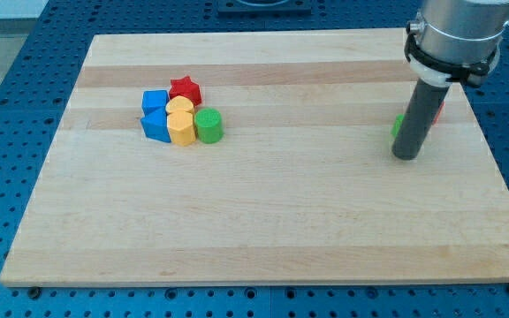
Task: Move the green star to the bottom left side of the red circle
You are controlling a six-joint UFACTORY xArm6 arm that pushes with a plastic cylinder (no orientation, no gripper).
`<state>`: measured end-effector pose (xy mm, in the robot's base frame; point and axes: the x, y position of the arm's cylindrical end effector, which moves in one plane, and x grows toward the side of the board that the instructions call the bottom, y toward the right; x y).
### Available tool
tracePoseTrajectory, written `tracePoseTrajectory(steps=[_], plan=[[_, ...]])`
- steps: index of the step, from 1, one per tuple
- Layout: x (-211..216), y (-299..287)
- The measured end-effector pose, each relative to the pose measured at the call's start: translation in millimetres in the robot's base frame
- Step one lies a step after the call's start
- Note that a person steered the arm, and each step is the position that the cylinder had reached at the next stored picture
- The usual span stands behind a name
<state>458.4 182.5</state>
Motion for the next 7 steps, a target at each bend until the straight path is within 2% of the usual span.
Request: tracePoseTrajectory(steps=[2, 4, 7], plan=[[0.0, 12.9], [0.2, -51.8], [32.2, -205.0]])
